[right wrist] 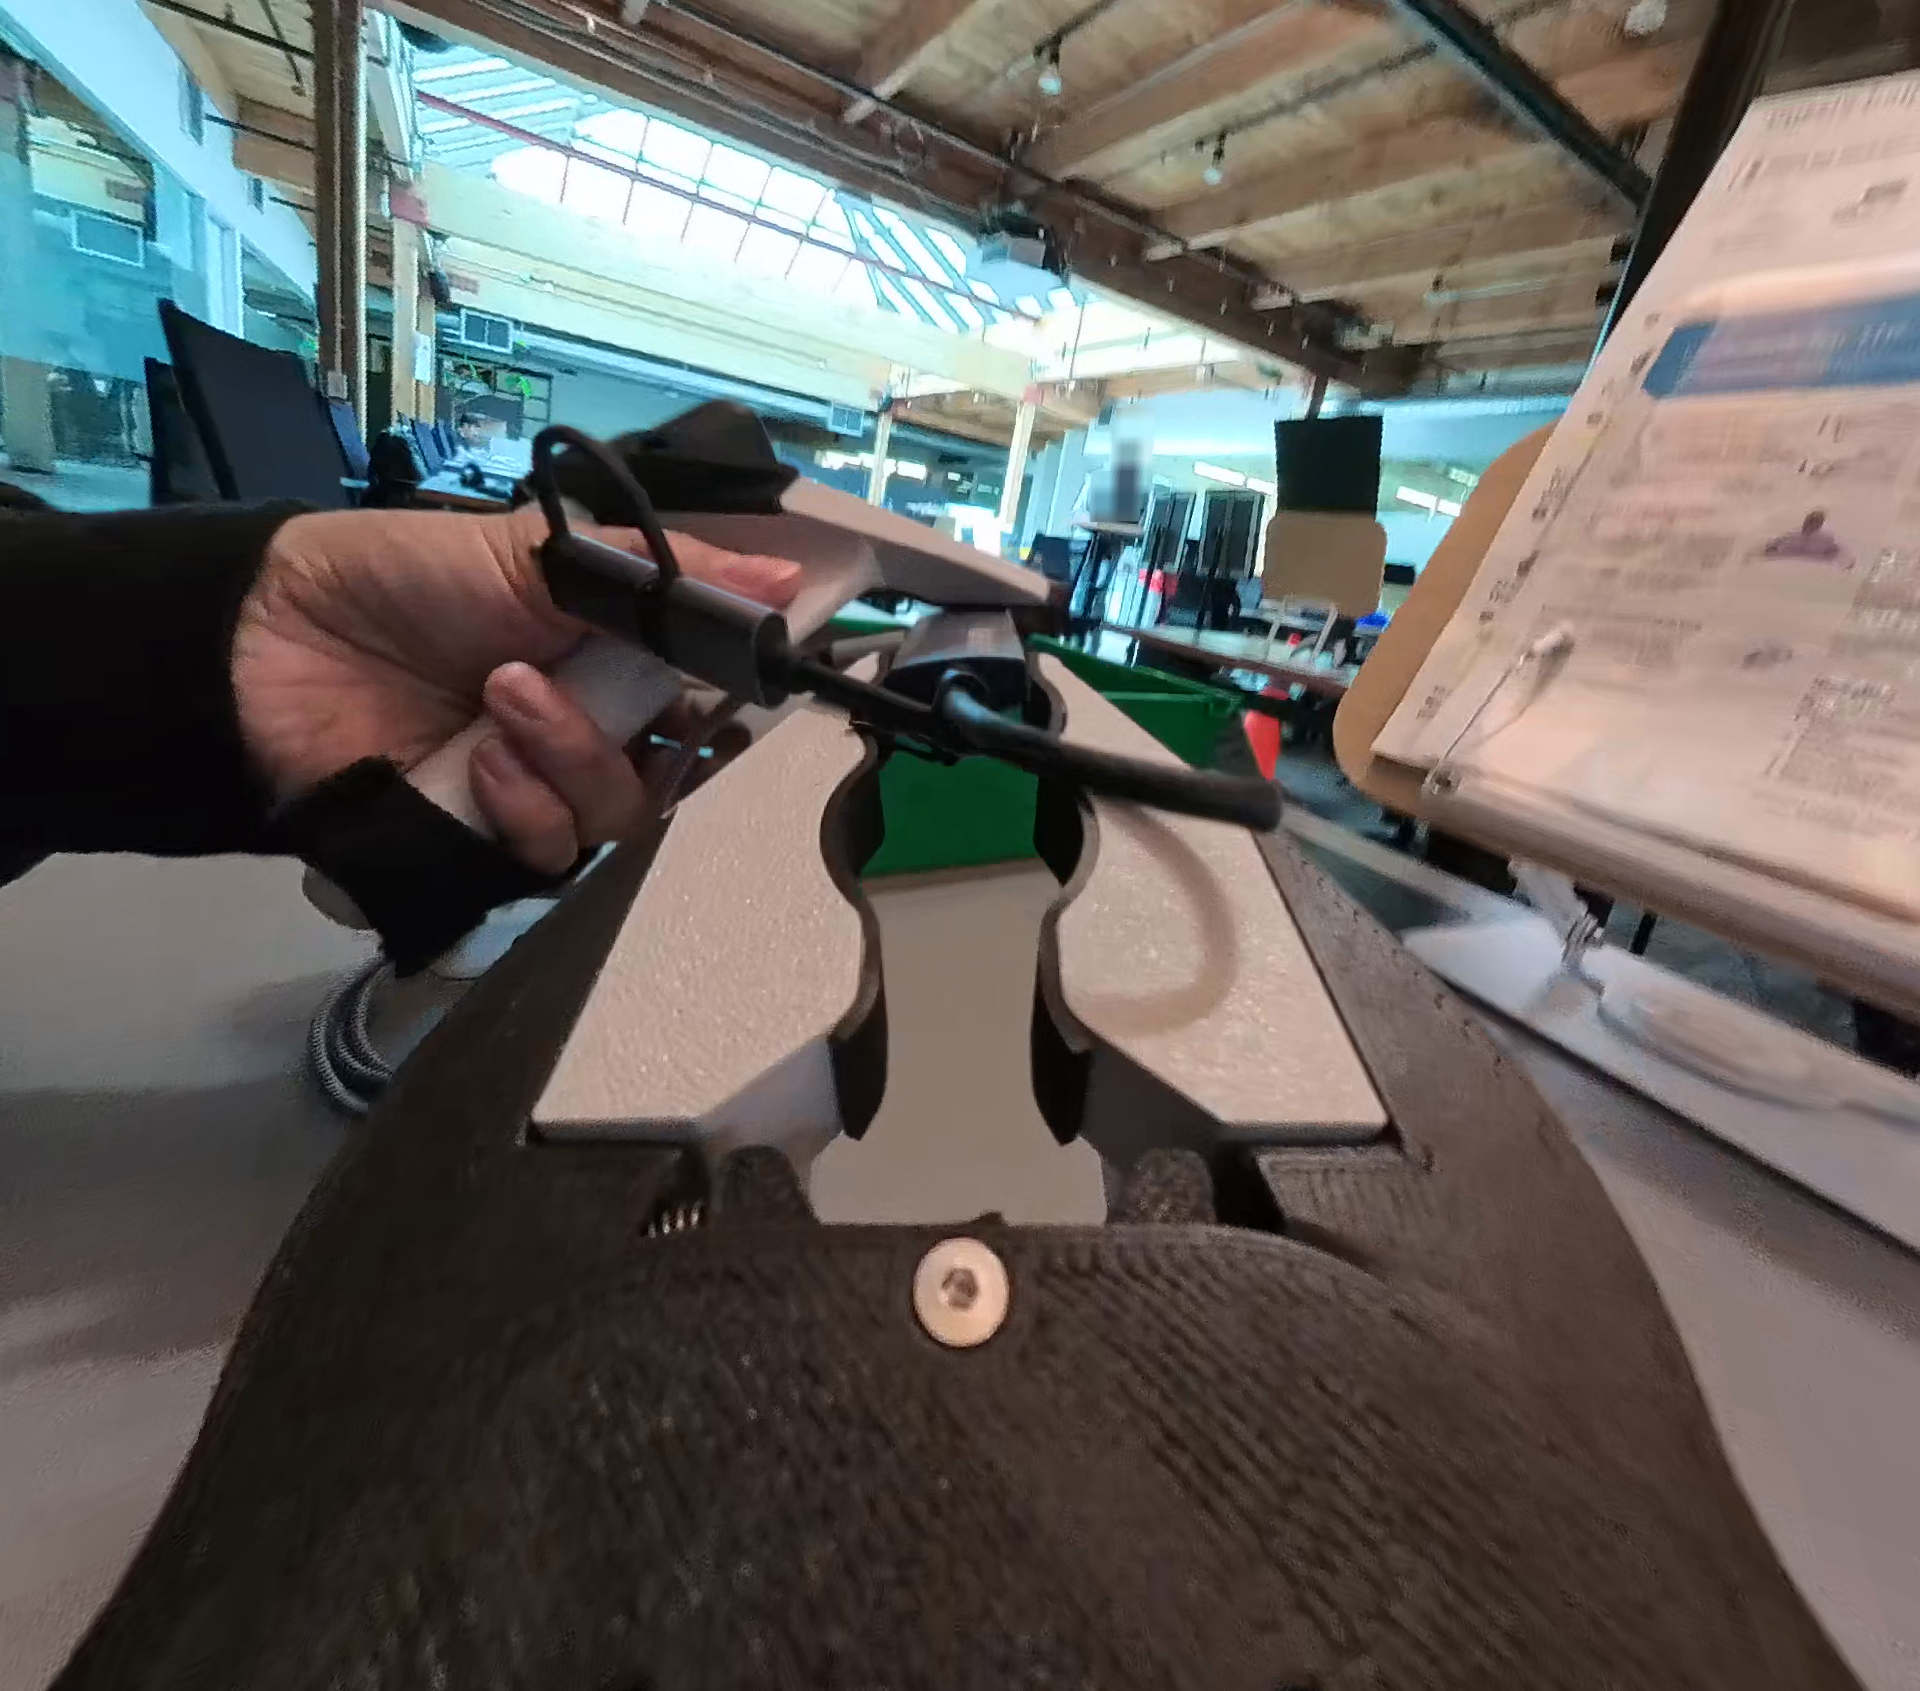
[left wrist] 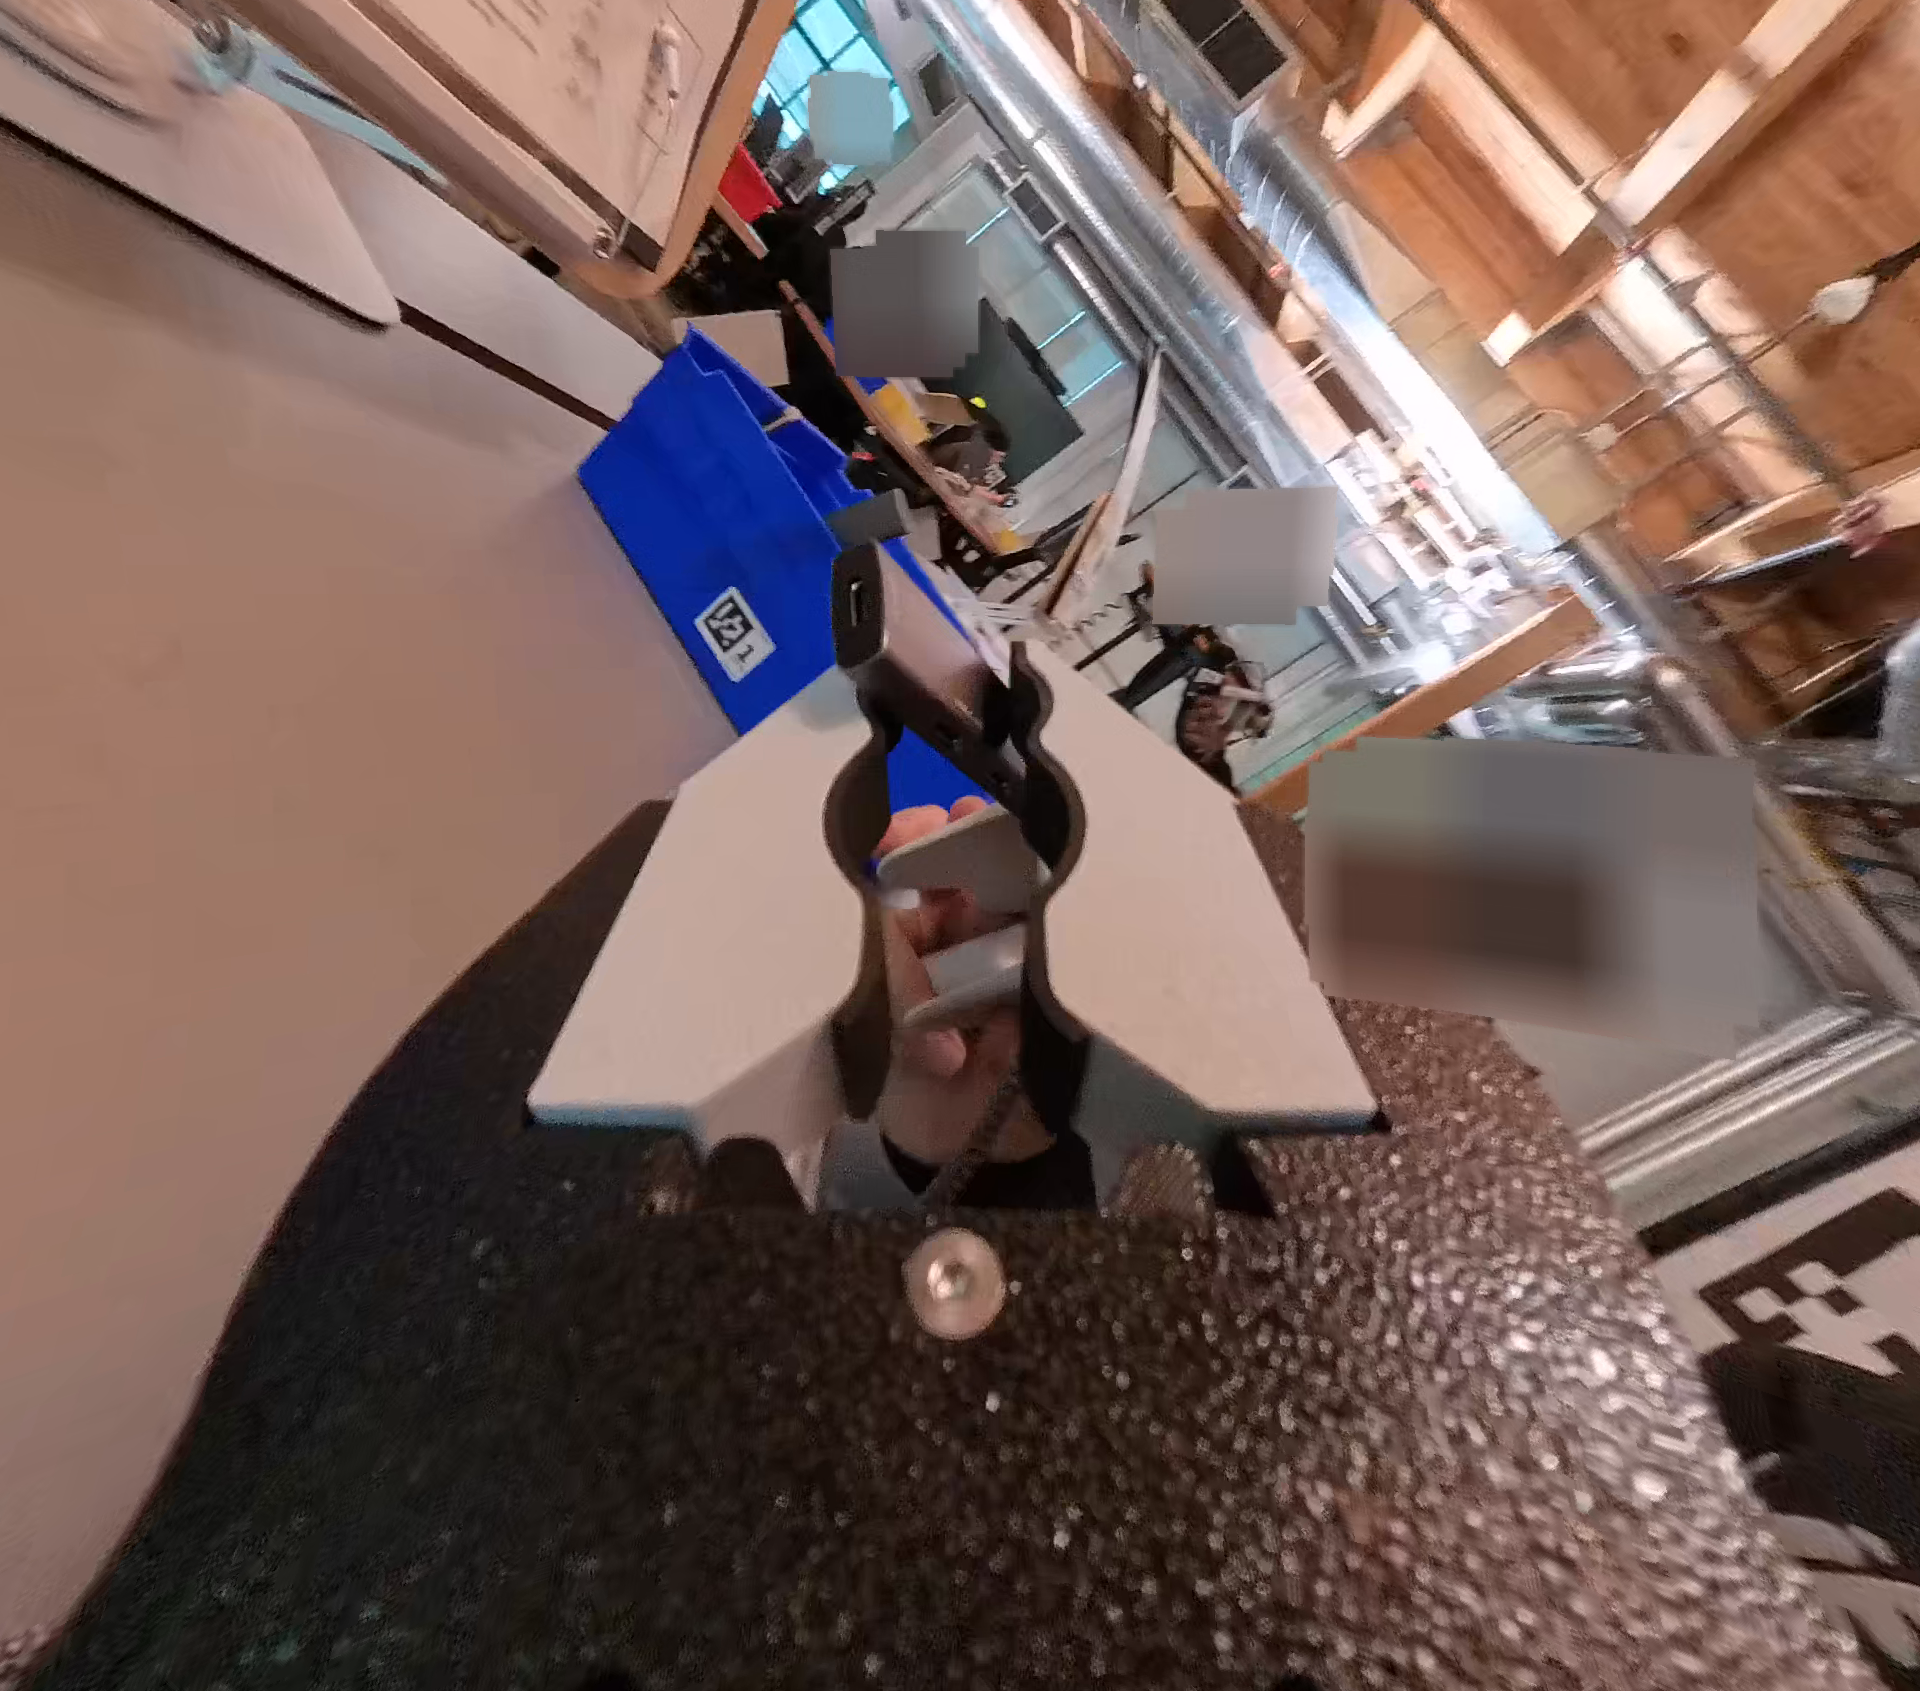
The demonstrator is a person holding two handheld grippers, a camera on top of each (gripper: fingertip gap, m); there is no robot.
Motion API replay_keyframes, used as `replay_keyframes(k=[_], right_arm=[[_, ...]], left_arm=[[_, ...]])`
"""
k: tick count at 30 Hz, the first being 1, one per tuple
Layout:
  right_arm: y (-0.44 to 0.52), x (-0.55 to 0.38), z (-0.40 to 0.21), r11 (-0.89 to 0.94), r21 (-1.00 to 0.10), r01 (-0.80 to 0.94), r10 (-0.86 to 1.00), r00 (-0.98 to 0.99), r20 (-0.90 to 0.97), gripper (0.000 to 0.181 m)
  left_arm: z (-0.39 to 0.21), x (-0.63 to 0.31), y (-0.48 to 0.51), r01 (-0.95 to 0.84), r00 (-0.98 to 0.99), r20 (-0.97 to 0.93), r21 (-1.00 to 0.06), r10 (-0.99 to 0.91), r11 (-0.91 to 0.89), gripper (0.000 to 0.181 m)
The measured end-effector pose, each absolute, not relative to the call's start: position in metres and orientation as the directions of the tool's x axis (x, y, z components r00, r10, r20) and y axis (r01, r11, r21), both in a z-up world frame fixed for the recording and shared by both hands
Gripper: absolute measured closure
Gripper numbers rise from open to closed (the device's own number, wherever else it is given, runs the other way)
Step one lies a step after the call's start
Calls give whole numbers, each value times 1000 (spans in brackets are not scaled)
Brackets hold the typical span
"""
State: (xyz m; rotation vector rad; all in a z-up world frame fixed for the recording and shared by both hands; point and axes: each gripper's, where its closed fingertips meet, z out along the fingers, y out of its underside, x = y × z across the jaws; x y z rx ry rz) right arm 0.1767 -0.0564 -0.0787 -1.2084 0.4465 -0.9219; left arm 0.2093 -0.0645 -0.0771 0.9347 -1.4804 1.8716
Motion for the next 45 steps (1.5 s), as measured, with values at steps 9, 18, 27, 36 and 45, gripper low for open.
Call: replay_keyframes(k=[9,18,27,36,45], right_arm=[[-57,183,-84,35,-941,336,-829,536,160,156],[-62,186,-89,40,-958,285,-822,554,130,160],[-81,189,-80,178,-954,243,-825,564,-11,159],[-127,198,-76,328,-915,237,-841,515,-168,159],[-118,202,-85,264,-938,225,-852,510,-117,159]], left_arm=[[-81,212,-67,-740,-658,746,-665,-100,-99,162],[-91,213,-74,-787,-600,795,-606,-89,-116,162],[-75,215,-61,-585,-782,579,-809,-231,-51,129],[-77,354,95,-388,-668,16,-860,-744,330,126],[-182,447,188,-863,-169,169,-501,-971,63,121]])
